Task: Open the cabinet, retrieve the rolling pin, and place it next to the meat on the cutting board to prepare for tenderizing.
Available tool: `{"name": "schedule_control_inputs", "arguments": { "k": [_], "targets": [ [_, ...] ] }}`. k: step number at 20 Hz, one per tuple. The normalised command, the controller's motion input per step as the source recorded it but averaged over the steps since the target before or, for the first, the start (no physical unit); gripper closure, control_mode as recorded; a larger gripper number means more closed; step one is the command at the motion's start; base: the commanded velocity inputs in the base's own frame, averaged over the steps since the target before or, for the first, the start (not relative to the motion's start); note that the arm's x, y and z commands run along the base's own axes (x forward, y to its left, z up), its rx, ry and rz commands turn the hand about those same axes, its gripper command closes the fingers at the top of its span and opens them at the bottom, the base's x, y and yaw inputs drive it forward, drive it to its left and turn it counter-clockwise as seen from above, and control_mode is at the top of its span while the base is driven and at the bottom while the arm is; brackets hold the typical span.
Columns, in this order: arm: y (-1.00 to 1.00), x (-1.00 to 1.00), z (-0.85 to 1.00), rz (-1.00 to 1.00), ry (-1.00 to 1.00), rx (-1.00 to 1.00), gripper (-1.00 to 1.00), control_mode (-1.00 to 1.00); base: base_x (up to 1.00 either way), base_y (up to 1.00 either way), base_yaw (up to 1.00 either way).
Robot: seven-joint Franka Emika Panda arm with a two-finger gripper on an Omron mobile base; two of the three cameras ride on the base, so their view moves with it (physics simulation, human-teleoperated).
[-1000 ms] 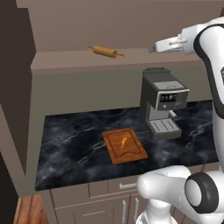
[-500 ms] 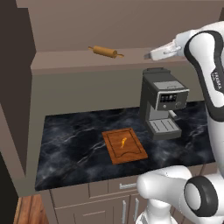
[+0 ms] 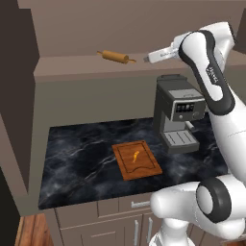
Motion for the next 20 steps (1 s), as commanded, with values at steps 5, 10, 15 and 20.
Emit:
{"name": "schedule_control_inputs", "arguments": {
  "k": [5, 10, 15, 20],
  "targets": [
    [0.08, 0.44, -0.02, 0.0, 0.11, -0.05, -1.0, -1.0, 0.0, 0.0, 0.0],
    [0.05, 0.32, 0.0, 0.0, -0.01, -0.05, -1.0, -1.0, 0.0, 0.0, 0.0],
    [0.03, 0.21, -0.06, 0.0, -0.08, -0.09, -1.0, -1.0, 0.0, 0.0, 0.0],
    [0.03, 0.11, -0.16, 0.0, -0.12, -0.11, -1.0, -1.0, 0.0, 0.0, 0.0]
  ]
}}
